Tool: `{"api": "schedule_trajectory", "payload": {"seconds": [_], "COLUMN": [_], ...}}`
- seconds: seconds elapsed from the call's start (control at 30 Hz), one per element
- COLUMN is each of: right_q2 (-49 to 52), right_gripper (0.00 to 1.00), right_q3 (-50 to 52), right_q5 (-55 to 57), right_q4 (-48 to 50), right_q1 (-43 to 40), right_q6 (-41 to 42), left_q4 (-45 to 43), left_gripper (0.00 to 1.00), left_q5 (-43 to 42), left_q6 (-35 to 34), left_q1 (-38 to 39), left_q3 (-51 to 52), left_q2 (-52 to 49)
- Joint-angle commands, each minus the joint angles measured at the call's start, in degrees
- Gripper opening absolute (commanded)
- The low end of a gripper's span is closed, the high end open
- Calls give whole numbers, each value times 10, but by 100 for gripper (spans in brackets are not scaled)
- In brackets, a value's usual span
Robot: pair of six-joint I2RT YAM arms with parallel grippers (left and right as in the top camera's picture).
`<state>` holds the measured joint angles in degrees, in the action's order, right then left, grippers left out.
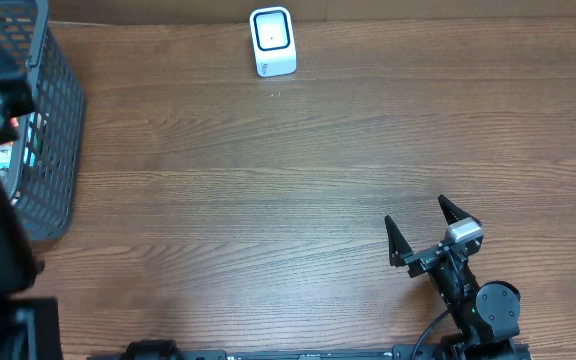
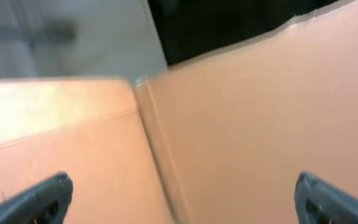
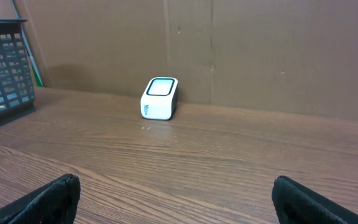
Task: Scan the item barcode
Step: 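Swing the left gripper over the grey basket and reach into it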
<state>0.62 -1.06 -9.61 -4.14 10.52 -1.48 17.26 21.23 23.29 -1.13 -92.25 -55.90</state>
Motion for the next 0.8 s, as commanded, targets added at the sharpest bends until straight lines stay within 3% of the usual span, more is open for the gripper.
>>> {"api": "schedule_trajectory", "payload": {"seconds": [0.0,0.23,0.37,0.47,0.7,0.77], "right_q2": [-4,-4,-4,-4,-4,-4], "right_gripper": [100,100,100,100,100,100], "right_q3": [6,6,6,6,6,6], "right_q5": [3,3,3,3,3,3], "right_q4": [2,2,2,2,2,2], "right_q1": [0,0,0,0,0,0], "right_q6": [2,2,2,2,2,2], "left_q4": [77,234,329,381,437,449], "left_gripper": [100,100,100,100,100,100], "left_q5": [45,33,-45,-137,-373,-405], "left_q6": [-50,-68,-101,-141,-200,-211], "left_q1": [4,3,-25,-80,-283,-330], "left_q3": [-71,-254,-362,-405,-413,-413], "left_q2": [-35,-165,-243,-292,-375,-396]}}
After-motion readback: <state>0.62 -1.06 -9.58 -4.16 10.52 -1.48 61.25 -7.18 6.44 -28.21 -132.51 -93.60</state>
